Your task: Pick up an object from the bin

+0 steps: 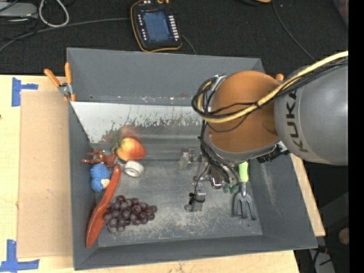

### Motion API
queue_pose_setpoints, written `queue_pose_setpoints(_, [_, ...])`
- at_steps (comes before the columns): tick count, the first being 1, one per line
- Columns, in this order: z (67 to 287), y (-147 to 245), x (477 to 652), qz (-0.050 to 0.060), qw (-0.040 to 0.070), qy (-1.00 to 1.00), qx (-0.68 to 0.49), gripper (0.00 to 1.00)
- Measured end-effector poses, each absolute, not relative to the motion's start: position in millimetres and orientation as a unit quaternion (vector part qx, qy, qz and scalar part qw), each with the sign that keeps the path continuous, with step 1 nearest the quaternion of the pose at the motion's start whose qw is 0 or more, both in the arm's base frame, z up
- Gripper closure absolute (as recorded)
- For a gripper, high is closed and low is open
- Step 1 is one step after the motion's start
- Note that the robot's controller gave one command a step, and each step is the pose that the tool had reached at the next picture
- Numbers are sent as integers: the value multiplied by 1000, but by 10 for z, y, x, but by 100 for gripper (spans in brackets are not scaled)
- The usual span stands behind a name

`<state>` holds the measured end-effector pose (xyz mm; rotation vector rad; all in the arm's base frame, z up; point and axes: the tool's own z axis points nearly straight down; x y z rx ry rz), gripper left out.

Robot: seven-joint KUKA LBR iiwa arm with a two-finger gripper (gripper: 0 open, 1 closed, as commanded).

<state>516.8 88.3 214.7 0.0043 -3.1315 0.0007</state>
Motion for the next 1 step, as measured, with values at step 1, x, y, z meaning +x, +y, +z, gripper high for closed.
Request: queue_pose_setpoints(1, [2187,876,5186,0,1,-1000,-1,0])
